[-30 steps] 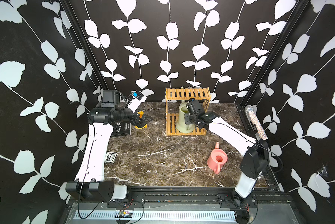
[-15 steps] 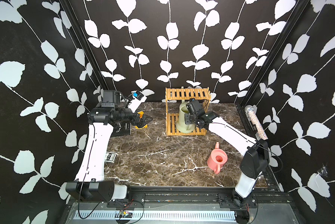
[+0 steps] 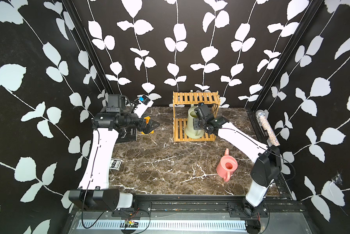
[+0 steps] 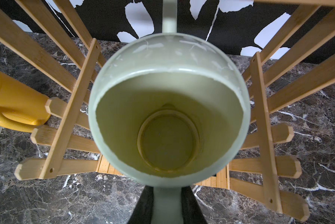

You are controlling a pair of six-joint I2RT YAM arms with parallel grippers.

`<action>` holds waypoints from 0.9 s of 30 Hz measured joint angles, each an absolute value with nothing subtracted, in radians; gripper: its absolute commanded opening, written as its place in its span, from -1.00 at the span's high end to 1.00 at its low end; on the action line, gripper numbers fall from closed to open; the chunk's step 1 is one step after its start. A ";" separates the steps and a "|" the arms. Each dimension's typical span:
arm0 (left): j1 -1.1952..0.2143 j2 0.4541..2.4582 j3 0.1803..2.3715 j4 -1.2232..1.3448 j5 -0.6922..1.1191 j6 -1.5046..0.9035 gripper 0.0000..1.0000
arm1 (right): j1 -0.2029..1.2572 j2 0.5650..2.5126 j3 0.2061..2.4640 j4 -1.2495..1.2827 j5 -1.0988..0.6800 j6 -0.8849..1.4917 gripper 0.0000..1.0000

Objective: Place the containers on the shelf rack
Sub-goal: 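Place the container on the shelf.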

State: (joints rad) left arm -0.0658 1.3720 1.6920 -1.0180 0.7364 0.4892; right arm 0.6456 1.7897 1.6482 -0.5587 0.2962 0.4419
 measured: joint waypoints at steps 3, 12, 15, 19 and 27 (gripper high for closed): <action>-0.066 1.372 1.692 -1.018 0.736 0.489 -0.97 | 0.646 1.790 1.648 -0.559 0.295 0.442 0.77; -0.066 1.372 1.691 -1.018 0.739 0.489 -0.97 | 0.646 1.790 1.649 -0.559 0.286 0.442 0.78; -0.066 1.372 1.691 -1.018 0.740 0.489 -0.97 | 0.646 1.790 1.649 -0.559 0.279 0.442 0.71; -0.066 1.372 1.691 -1.018 0.741 0.489 -0.97 | 0.646 1.791 1.649 -0.559 0.279 0.442 0.50; -0.066 1.372 1.691 -1.017 0.743 0.489 -0.97 | 0.646 1.791 1.675 -0.554 0.282 0.443 0.25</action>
State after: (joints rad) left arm -0.0658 1.3720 1.6909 -1.0172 0.7425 0.4889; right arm 0.6456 1.7908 1.6752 -0.5545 0.2817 0.4435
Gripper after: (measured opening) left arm 0.986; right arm 0.356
